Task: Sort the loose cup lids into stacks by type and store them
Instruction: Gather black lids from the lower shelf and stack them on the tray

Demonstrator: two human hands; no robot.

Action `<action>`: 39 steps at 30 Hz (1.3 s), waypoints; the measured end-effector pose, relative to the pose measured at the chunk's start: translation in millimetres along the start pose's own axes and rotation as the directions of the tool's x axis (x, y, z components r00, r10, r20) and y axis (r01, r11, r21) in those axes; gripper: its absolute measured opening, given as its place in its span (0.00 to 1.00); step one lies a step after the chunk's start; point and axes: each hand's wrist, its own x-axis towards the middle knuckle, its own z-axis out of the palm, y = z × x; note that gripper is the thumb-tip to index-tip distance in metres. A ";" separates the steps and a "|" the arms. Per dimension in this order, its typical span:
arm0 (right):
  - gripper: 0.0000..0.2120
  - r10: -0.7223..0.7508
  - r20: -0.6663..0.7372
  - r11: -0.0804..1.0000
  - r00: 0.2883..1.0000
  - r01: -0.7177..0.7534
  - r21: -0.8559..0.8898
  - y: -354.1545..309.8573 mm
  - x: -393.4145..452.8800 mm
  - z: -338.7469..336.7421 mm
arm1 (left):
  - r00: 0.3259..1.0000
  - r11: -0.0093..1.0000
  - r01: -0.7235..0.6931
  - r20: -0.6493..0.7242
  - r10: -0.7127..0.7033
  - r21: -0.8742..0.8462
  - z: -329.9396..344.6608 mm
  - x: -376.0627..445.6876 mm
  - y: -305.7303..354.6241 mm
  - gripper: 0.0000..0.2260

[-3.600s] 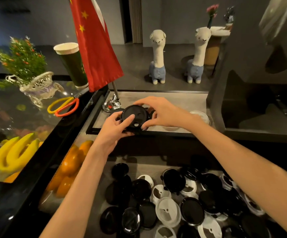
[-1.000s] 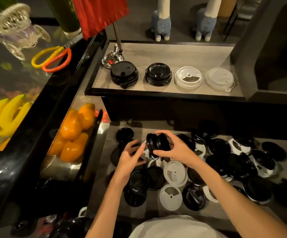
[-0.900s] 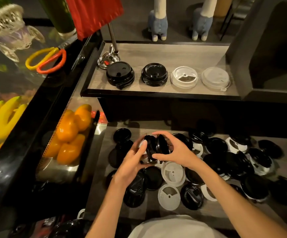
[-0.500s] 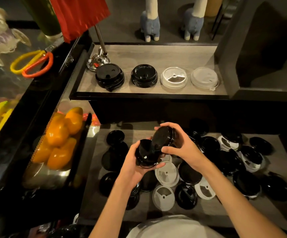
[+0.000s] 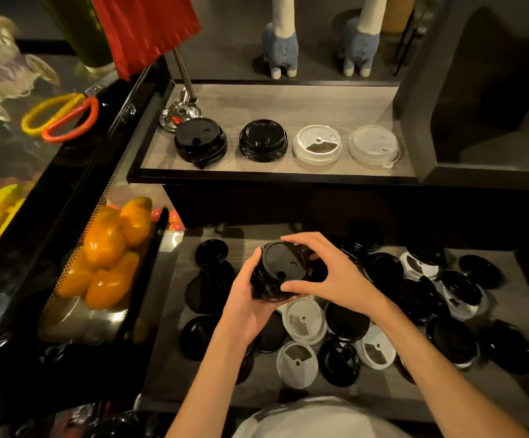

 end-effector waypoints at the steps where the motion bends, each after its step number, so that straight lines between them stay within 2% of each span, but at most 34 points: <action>1: 0.35 -0.011 0.002 1.000 1.000 0.011 -0.022 -0.9 1.3 -0.8 | 1.000 1.000 0.006 0.009 -0.006 0.005 2.2 -1.1 0.8 0.22; 6: 0.35 -0.045 0.106 0.994 0.993 0.056 -0.099 -3.8 6.6 -15.9 | 0.997 0.999 0.047 0.064 -0.047 0.011 9.7 -2.7 7.2 0.27; 12: 0.36 -0.079 0.150 0.984 0.986 0.101 -0.145 -9.5 11.6 -27.9 | 0.997 0.995 0.042 0.059 -0.047 0.088 9.7 -0.5 10.8 0.26; 18: 0.35 -0.046 0.091 0.982 0.995 0.062 -0.181 -12.2 11.3 -28.3 | 0.999 0.990 -0.007 0.034 0.002 0.144 15.7 -0.4 11.1 0.26; 28: 0.34 0.012 0.026 0.989 1.000 -0.009 -0.146 -17.8 14.7 -22.4 | 0.995 0.984 -0.054 0.086 0.039 0.172 21.1 -5.5 14.0 0.27; 36: 0.35 -0.038 0.017 0.992 0.999 0.040 -0.119 -45.7 39.2 -34.9 | 0.984 0.981 -0.116 0.156 0.091 0.159 29.6 1.4 53.4 0.31; 39: 0.35 -0.085 0.022 0.991 0.996 0.087 -0.103 -64.8 61.9 -45.7 | 0.976 0.963 -0.188 0.143 0.161 0.195 32.3 4.6 76.8 0.34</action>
